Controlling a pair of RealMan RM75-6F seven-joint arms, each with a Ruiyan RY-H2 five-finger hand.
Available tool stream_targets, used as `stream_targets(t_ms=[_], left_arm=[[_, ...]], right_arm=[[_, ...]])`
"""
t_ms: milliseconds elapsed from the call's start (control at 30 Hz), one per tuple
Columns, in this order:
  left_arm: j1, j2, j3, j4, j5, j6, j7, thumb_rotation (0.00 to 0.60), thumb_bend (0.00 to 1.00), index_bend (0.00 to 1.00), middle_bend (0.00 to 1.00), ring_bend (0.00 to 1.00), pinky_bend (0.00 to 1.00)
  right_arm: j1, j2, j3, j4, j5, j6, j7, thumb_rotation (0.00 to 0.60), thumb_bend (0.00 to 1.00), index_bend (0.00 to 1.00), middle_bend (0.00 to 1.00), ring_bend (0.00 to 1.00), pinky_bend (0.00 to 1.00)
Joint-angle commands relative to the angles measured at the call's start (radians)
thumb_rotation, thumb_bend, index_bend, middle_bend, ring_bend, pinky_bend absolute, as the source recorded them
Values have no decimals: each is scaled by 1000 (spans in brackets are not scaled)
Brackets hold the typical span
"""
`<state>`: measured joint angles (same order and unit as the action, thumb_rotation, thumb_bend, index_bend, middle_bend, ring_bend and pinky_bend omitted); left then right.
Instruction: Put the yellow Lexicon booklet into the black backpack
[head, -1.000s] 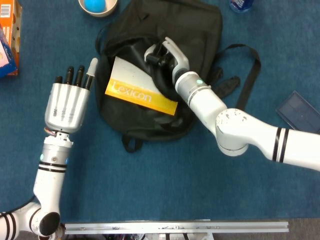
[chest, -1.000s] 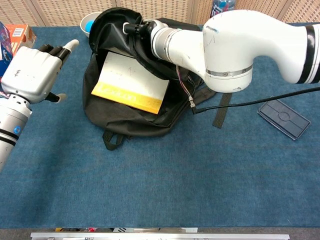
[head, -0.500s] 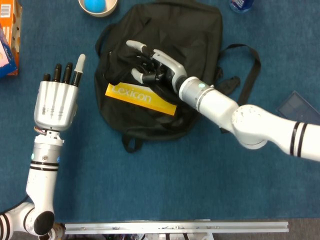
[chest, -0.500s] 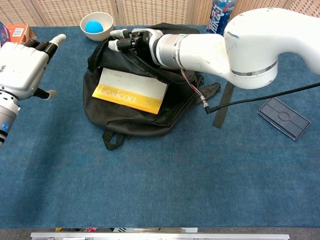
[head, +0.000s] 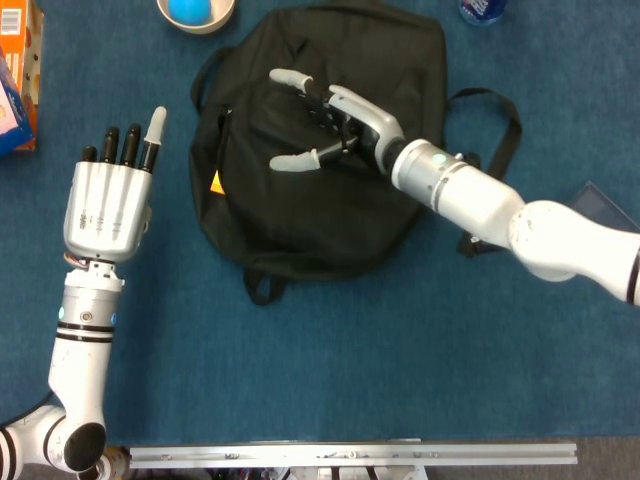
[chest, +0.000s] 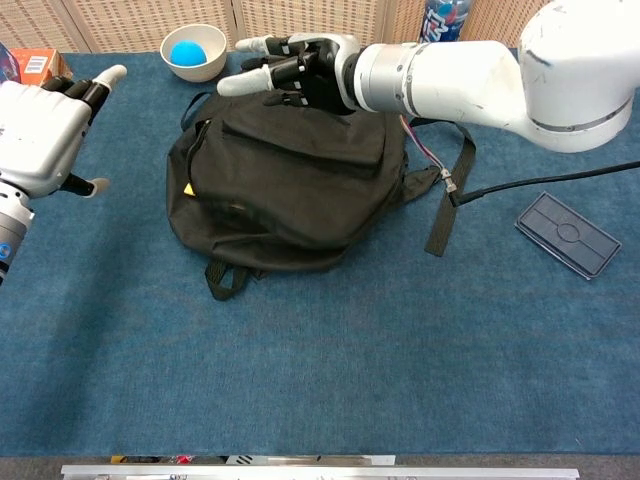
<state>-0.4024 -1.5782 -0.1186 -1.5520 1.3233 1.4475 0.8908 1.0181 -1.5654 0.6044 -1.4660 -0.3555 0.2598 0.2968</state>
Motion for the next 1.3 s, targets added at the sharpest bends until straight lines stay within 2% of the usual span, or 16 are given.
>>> stream_targets(t_ms=[33, 167, 333, 433, 667, 867, 1000, 1167, 1300], left_arm=[[0, 1, -3, 1, -3, -1, 1, 600, 92, 31, 248, 237, 513], [1, 4, -9, -3, -6, 2, 1, 600, 92, 31, 248, 237, 509], [8, 20, -6, -10, 1, 7, -11, 600, 92, 32, 248, 237, 507], [14, 36, -8, -20, -4, 5, -33, 600, 92, 36, 248, 237, 502], [29, 88, -13, -60, -6, 2, -99, 600, 93, 54, 248, 237, 494], [48, 152, -17, -108, -29, -13, -177, 600, 93, 64, 250, 237, 482], [67, 202, -15, -144, -55, -34, -253, 600, 92, 74, 253, 237, 482], [96, 264, -8, -181, -82, -49, -344, 600, 93, 103, 257, 237, 478], [129, 320, 6, -205, -92, -55, -433, 600, 93, 145, 261, 237, 475]], right_arm=[[-24, 15, 7, -14, -46, -18, 32, 600, 0, 0, 0, 0, 0], [-35, 34, 2, -26, -91, -25, 57, 600, 0, 0, 0, 0, 0], [-54, 96, -47, -62, -164, -5, 45, 600, 0, 0, 0, 0, 0], [-76, 146, -92, -102, -207, 47, 23, 600, 0, 0, 19, 0, 0], [-148, 251, -206, -181, -330, 247, -78, 600, 0, 0, 115, 9, 6], [-235, 338, -299, -237, -448, 386, -158, 600, 84, 7, 184, 72, 97], [-302, 387, -364, -255, -525, 467, -199, 600, 150, 61, 230, 104, 151], [-390, 437, -442, -257, -651, 584, -252, 600, 155, 123, 284, 157, 236], [-473, 468, -498, -235, -764, 688, -261, 600, 155, 159, 303, 168, 239]])
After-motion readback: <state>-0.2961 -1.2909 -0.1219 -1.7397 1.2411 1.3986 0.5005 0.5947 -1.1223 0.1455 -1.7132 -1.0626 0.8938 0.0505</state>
